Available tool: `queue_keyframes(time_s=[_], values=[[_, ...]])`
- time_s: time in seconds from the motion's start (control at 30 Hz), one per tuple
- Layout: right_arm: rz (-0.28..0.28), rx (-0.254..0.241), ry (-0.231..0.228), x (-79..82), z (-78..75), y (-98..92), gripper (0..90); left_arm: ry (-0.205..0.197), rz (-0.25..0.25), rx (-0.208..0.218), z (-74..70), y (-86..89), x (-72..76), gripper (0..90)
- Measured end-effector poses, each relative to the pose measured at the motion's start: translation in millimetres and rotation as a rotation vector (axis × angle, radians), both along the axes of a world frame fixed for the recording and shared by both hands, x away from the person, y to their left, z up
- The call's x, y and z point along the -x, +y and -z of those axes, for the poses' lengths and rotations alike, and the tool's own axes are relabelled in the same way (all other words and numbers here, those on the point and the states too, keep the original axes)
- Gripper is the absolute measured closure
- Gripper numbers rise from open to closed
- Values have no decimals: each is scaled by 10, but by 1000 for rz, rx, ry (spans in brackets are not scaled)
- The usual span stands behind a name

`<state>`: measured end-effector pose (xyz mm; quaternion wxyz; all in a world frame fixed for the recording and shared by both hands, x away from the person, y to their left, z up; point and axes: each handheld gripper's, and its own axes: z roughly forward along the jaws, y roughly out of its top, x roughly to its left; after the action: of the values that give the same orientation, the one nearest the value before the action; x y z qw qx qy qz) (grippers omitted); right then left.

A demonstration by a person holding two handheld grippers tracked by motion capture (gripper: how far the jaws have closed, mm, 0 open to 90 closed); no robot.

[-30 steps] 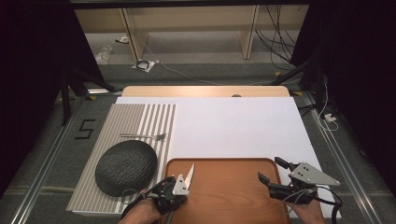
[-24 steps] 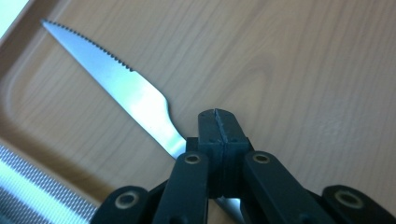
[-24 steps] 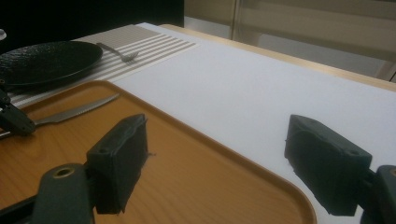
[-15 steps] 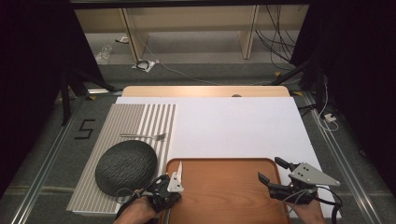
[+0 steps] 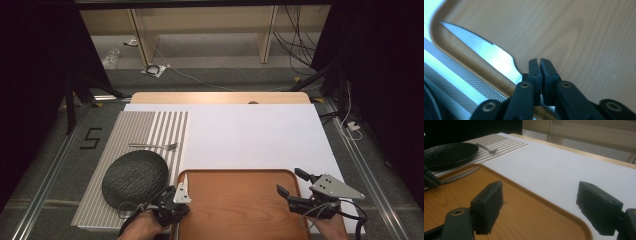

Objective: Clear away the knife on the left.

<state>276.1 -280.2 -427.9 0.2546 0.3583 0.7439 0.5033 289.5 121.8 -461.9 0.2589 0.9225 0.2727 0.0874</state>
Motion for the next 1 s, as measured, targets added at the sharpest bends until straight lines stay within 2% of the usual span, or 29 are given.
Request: queue_keyframes(time_s=[0.07, 0.2, 0.27, 0.53, 0.8, 0.9, 1.0], values=[[1, -1, 1, -2, 1, -1, 224, -16, -8, 31, -39, 18, -3, 824], [1, 1, 2, -3, 1, 1, 224, -17, -25, 73, -75, 53, -23, 705], [0, 1, 2, -2, 0, 1, 224, -25, -34, 88, -88, 57, -32, 591], [1, -2, 0, -4, 3, 0, 224, -99, -78, 159, -175, 93, -50, 345], [2, -5, -1, -4, 2, 2, 223, -157, -148, 271, -283, 188, -74, 223], [3, -1, 2, -3, 0, -3, 221, -180, -177, 294, -313, 229, -81, 216], [5, -7, 2, -3, -2, -4, 214, -182, -201, 330, -335, 277, -96, 205]])
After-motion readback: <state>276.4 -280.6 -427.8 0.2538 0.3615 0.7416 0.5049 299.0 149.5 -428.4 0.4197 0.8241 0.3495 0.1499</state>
